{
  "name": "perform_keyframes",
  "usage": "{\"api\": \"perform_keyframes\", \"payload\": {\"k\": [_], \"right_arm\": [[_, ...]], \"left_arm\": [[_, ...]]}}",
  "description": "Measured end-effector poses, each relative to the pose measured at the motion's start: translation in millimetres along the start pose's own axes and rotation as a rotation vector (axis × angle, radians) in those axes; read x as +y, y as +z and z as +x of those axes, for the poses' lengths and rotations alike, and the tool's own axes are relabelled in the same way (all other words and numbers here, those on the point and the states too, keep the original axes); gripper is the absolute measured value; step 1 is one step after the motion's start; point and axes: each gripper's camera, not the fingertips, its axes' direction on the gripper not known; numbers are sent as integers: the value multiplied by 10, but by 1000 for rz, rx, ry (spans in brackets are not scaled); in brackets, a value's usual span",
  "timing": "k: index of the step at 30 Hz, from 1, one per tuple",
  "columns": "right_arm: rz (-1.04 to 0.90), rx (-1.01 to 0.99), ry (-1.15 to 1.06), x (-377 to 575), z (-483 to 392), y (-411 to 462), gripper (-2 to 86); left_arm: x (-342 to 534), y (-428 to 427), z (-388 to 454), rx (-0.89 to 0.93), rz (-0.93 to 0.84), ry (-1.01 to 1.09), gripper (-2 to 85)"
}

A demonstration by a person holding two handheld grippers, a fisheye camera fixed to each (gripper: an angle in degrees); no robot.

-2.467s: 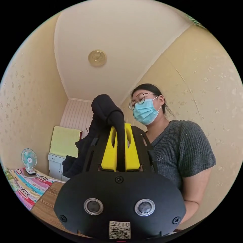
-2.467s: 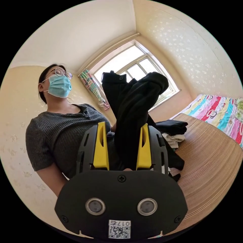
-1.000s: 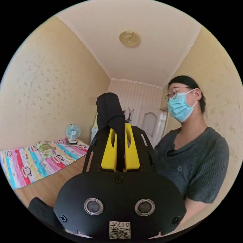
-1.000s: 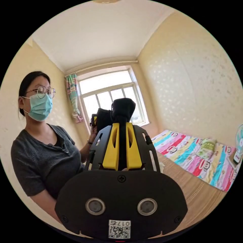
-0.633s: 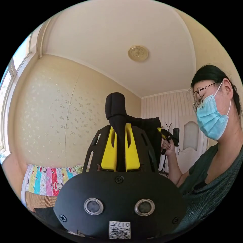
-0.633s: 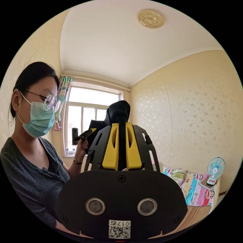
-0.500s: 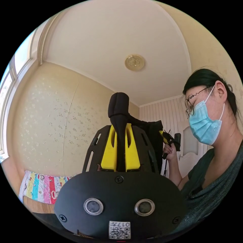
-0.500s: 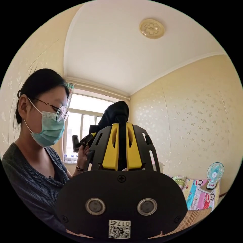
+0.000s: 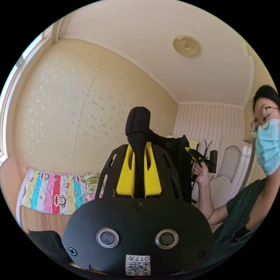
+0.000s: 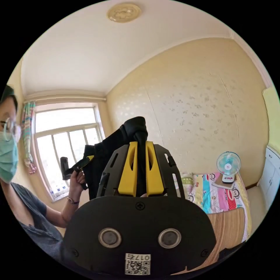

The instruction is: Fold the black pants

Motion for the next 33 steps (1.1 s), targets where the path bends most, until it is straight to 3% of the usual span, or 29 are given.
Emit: {"api": "perform_keyframes", "payload": {"k": [4,7,8,12,14,19,29,33], "right_arm": [[-184,226,-6,-161,1231,1695,46],[-405,370,-8,206,1842,2364,37],[-459,316,-6,471,2007,2426,36],[-694,165,78,1613,2469,2432,34],[-936,108,187,2570,2744,2396,36],[-1315,-32,387,4104,2853,2084,52],[-1599,-214,409,5040,2435,1612,88],[-1621,-182,374,5037,2461,1305,61]], "left_arm": [[-308,1722,-1633,-53,-246,-119,67],[57,2195,-2580,-189,-429,-276,81],[176,2196,-2709,-196,-450,-299,82],[1425,1796,-3307,-237,-606,-385,82],[2118,1524,-3527,-271,-729,-477,82],[3768,471,-3900,-318,-1026,-792,91],[4094,-784,-4174,-347,-1153,-884,109],[4082,-1206,-4258,-333,-1322,-840,70]]}}
